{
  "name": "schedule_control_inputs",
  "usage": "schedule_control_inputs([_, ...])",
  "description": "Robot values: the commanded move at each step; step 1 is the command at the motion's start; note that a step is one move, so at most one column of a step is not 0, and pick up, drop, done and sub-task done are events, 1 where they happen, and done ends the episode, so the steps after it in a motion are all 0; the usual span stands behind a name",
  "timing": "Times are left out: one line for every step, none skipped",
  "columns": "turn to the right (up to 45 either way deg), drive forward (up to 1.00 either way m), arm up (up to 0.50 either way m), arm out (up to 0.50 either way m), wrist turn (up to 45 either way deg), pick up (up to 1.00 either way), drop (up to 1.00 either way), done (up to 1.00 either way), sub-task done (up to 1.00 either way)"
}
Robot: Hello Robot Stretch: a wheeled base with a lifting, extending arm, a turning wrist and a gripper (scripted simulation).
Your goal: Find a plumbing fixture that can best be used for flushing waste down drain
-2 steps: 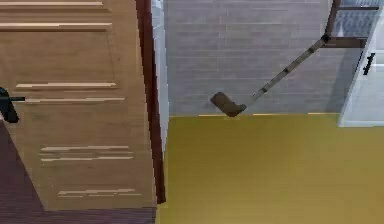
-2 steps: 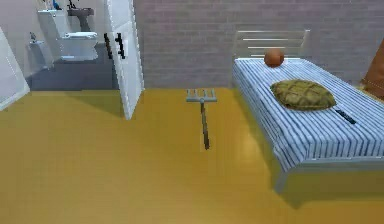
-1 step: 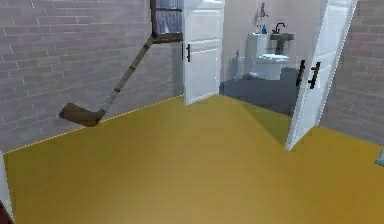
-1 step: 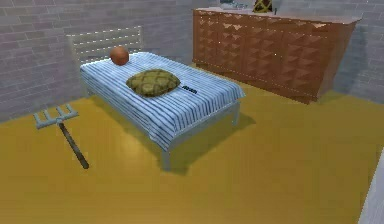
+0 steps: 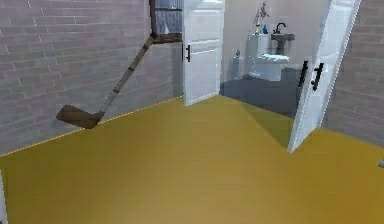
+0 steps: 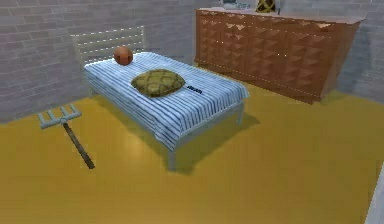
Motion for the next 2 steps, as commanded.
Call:
schedule_control_inputs([-45.0, 0.00, 0.00, 0.00, 0.0, 0.00, 0.00, 0.00, 0.00])
schedule_control_inputs([-15.0, 0.00, 0.00, 0.00, 0.0, 0.00, 0.00, 0.00, 0.00])
